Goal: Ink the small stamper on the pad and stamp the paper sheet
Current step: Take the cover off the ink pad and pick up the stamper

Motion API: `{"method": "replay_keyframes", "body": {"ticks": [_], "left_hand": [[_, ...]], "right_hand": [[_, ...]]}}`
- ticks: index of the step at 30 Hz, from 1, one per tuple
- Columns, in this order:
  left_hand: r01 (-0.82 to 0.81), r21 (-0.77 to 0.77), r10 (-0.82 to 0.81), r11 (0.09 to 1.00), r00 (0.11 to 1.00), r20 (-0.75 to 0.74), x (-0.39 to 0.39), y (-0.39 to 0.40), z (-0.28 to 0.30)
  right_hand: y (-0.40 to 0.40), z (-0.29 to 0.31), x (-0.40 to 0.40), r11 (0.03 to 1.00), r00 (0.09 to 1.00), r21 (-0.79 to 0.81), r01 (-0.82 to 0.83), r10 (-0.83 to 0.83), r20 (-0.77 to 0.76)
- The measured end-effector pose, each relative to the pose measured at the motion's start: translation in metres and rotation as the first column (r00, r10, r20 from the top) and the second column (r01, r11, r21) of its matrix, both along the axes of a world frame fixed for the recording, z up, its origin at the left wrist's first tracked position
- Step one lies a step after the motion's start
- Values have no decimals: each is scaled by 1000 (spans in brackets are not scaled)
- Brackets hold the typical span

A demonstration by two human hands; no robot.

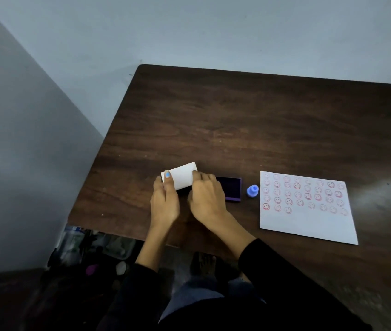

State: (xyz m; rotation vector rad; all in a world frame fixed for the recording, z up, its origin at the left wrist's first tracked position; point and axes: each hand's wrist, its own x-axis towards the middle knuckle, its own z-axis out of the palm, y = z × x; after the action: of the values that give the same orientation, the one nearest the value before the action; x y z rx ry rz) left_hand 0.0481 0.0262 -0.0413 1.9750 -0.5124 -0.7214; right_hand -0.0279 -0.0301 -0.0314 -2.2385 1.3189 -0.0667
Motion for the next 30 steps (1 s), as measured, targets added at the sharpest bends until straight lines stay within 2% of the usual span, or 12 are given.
{"method": "replay_keyframes", "body": {"ticks": [7,10,14,17,20,22,23,27,30], "left_hand": [[-21,126,17,992,999,35,6,17,-11],[0,193,-16,981,997,81,6,14,-12],[44,173,-88,984,963,255,-3,-3,-6],[187,114,-213,976,934,288,-18,-21,-4],[361,214,-418,908,822,386,-38,-40,-10],[443,321,-545,837,727,417,-50,-47,-15],[482,345,-592,806,685,425,-56,-50,-17],[582,356,-680,731,578,451,-76,-57,-24],[604,343,-688,719,549,474,-85,-62,-25]], "right_hand": [[7,-20,10,994,993,55,-94,98,-70],[4,-19,7,995,997,60,-75,76,-15],[-18,-3,-13,993,982,-76,89,-74,173],[-43,10,-45,948,945,-181,261,-213,248],[-60,13,-85,940,942,-69,333,-329,65],[-63,9,-102,937,937,47,345,-342,-71],[-63,6,-108,932,934,74,354,-347,-87],[-58,-10,-117,915,920,133,382,-389,38],[-62,-13,-122,862,839,223,456,-500,214]]}}
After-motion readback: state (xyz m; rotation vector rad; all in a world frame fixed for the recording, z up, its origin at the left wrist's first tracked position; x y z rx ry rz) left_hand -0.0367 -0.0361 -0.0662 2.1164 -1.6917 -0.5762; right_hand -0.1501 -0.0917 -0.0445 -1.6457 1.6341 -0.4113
